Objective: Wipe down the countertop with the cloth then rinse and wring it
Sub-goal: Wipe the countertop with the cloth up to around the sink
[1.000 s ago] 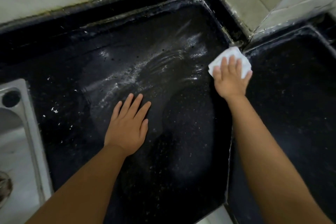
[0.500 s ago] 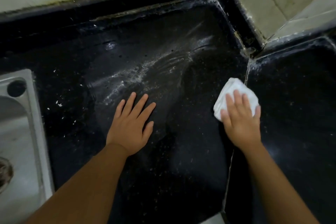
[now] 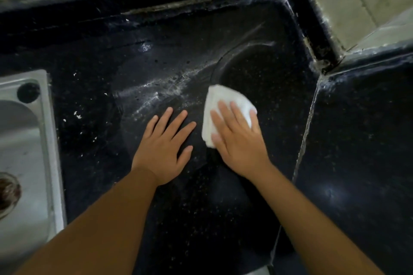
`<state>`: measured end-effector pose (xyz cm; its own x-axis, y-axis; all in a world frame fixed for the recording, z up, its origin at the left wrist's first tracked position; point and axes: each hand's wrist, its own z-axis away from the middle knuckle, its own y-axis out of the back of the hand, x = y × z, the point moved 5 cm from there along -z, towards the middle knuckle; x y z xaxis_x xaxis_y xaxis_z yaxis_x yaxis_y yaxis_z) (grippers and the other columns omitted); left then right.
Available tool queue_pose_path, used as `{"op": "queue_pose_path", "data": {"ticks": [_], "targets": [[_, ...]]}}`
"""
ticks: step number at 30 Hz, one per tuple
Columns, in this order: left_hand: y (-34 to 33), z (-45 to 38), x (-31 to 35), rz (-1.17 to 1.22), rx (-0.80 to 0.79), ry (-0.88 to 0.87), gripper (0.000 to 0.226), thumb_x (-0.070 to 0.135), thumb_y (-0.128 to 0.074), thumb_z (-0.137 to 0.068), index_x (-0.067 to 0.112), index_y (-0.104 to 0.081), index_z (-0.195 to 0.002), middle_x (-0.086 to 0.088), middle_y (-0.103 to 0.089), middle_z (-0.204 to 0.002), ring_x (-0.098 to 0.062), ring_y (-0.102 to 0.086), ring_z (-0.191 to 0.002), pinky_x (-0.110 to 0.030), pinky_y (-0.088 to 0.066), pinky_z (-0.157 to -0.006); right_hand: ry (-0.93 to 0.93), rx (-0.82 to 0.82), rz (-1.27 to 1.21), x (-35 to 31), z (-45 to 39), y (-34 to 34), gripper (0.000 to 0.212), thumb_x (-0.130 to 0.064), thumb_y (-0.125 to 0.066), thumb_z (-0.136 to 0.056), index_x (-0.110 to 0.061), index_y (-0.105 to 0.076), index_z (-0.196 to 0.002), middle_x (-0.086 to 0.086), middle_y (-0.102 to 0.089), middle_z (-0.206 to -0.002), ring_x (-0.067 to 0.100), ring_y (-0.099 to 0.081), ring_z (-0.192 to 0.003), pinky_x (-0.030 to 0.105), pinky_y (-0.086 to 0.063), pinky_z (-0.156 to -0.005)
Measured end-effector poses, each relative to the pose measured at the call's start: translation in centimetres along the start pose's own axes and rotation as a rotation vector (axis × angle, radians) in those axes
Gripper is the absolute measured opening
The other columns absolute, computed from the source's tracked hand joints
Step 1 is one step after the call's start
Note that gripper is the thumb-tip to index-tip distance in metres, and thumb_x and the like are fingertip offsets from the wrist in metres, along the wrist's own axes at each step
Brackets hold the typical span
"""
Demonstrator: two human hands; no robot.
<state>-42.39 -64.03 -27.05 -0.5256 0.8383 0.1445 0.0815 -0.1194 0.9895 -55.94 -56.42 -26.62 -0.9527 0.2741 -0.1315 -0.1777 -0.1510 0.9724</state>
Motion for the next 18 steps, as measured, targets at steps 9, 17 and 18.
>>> {"op": "queue_pose_path", "data": {"ticks": [9, 17, 18], "targets": [[-0.1, 0.0, -0.2, 0.025, -0.025, 0.013, 0.053, 0.047, -0.005, -0.096, 0.022, -0.036, -0.131, -0.009, -0.049, -0.138, -0.028, -0.024, -0.131, -0.044, -0.016, -0.106, -0.408, -0.001, -0.065, 13.7, -7.3, 4.4, 0.059, -0.044, -0.013, -0.096, -0.017, -0.008, -0.147, 0.007, 0.001, -0.157, 0.023, 0.003, -0.144, 0.048, 0.004, -0.113], [-0.1, 0.0, -0.1, -0.001, -0.021, 0.006, 0.047, 0.045, -0.015, -0.096, 0.022, -0.035, -0.132, -0.008, -0.049, -0.138, -0.027, -0.024, -0.131, -0.043, -0.016, -0.106, -0.202, -0.04, -0.024, 5.0, -18.8, 5.0, 0.051, -0.033, -0.013, -0.101, -0.017, 0.001, -0.147, 0.006, 0.008, -0.156, 0.024, 0.008, -0.144, 0.047, 0.004, -0.114], [-0.1, 0.1, -0.1, 0.001, -0.022, 0.014, 0.046, 0.044, -0.021, -0.094, 0.021, -0.035, -0.132, -0.008, -0.049, -0.138, -0.026, -0.024, -0.131, -0.043, -0.016, -0.106, -0.122, -0.047, -0.013, 3.2, -18.0, 4.5, 0.051, -0.033, -0.014, -0.1, -0.018, 0.0, -0.148, 0.006, 0.008, -0.156, 0.024, 0.008, -0.144, 0.046, 0.004, -0.114]]}}
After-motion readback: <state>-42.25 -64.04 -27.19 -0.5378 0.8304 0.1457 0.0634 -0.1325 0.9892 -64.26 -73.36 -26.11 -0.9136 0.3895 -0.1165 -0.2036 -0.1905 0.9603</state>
